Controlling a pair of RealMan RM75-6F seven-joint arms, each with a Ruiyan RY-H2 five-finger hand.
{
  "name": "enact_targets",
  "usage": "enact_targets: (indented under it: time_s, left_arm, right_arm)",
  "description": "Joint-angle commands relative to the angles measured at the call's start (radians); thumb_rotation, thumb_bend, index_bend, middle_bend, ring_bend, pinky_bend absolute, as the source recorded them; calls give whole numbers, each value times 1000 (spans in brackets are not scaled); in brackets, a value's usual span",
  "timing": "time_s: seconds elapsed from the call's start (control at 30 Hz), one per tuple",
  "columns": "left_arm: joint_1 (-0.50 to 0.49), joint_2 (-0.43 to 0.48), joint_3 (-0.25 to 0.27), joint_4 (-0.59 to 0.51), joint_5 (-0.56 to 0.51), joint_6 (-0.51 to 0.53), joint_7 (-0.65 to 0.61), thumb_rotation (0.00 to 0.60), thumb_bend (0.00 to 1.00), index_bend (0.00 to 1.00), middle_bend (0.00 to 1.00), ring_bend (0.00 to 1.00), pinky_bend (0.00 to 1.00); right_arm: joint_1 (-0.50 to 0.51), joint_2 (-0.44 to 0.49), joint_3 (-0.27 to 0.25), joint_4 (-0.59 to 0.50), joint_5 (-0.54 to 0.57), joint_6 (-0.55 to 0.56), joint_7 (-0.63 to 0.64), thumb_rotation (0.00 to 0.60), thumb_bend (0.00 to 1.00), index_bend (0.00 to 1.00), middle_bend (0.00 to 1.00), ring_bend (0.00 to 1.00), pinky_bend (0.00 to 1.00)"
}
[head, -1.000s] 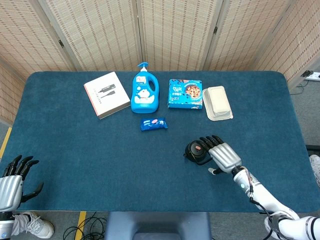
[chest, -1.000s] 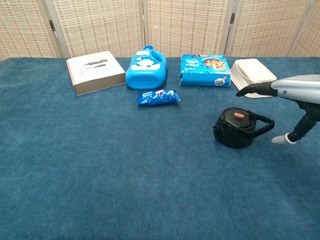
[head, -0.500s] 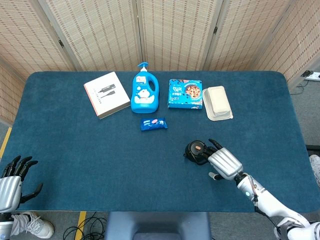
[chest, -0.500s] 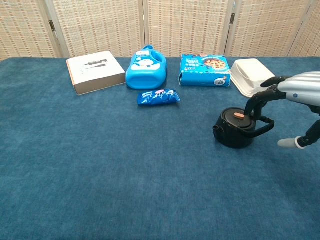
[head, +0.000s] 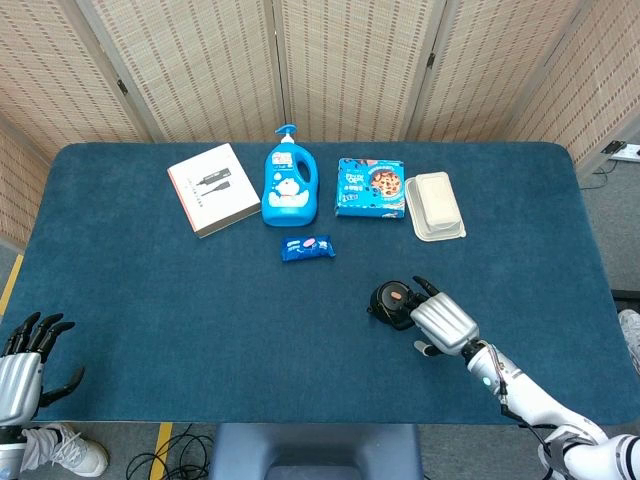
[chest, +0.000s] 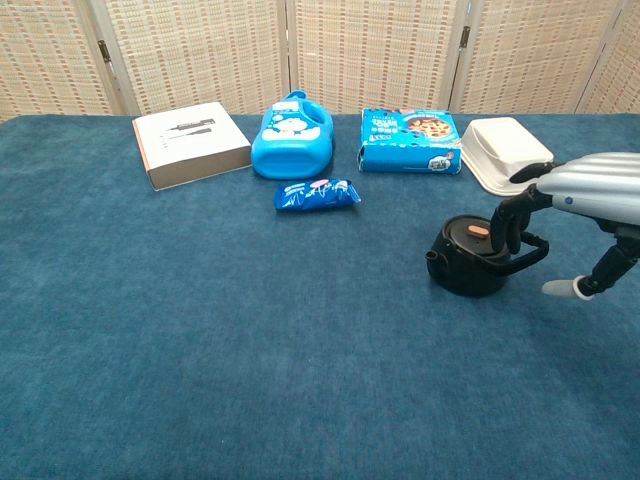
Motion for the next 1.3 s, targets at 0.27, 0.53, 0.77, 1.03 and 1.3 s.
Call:
enact_targets:
  time_s: [0.27, 0.53, 0.77, 1.03, 1.3]
  left_arm:
    - [0, -2, -1, 3, -2, -2, -1, 600, 323, 254, 174, 76, 148]
    - [-1, -4, 0, 6, -4, -6, -2, 600, 323, 254, 174, 76, 148]
    - [0, -5, -1, 8, -6, -6, -5, 600, 323, 254, 174, 76, 148]
    - [-1, -7, -1, 10, -5, -9, -6, 600, 323, 254, 174, 76, 148]
    - [0, -8, -1, 13, -7, -9, -12, 600, 323, 254, 174, 76, 148]
  right_arm:
    - [11, 0, -1, -8, 35, -28, -28, 600, 200, 384, 430, 334, 0]
    - [21, -5, -5, -9, 51, -46, -46, 600, 201, 386, 437, 342, 0]
    - [29, -9, -9, -7, 70, -63, -62, 600, 201, 392, 442, 350, 0]
    - [43, -15, -13, -3, 95, -92, -77, 600, 204, 392, 443, 350, 0]
    - [49, -25, -24, 5, 111, -107, -94, 600, 205, 395, 449, 355, 0]
